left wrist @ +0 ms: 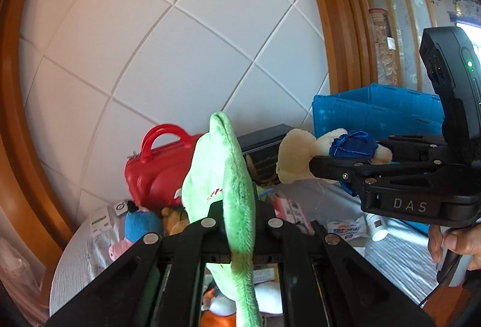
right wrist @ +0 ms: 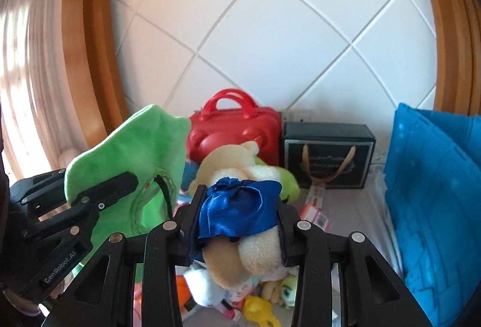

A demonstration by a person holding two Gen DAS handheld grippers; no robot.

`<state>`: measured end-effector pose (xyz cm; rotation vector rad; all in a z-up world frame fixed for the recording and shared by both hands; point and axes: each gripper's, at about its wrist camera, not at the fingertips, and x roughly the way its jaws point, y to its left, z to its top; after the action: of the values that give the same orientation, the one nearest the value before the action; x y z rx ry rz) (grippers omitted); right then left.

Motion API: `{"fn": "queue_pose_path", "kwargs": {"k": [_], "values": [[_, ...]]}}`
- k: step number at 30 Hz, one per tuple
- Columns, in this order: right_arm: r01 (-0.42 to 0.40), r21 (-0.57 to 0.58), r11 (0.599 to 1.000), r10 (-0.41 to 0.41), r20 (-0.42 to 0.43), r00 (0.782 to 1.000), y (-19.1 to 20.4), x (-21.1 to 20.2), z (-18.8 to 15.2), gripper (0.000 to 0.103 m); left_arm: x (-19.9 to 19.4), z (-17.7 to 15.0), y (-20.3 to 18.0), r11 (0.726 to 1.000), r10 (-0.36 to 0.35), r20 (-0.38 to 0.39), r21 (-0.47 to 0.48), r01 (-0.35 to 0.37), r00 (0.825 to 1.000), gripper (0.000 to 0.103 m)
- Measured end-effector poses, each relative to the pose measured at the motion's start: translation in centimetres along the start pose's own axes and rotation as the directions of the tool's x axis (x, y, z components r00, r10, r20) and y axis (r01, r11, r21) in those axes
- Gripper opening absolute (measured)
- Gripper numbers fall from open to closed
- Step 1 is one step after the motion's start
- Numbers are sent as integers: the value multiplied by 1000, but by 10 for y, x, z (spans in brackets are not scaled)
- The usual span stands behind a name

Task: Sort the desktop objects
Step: 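Carry the green plush and bear over the crate and release both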

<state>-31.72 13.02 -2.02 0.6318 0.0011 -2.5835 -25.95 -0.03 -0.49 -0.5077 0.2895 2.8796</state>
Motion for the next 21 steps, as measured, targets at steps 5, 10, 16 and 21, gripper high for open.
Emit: {"fn": "queue_pose_path", "kwargs": {"k": [5,10,16,21], "values": [[108,36,994,-111,111,988,-36,-71,18,37,-2,42,-52,991,-115,72,70,110,991,5],[245,76,967,-256,214,943,-86,-156,35,37,-9,100,-118,967,-243,179,128,222,953,5],[411,130,903,-431,267,862,-161,-241,50,37,0,171,-204,924,-374,243,176,339,895,5],[483,174,858,-512,231,827,-228,-269,53,38,28,206,-274,894,-445,242,174,412,862,5]]}}
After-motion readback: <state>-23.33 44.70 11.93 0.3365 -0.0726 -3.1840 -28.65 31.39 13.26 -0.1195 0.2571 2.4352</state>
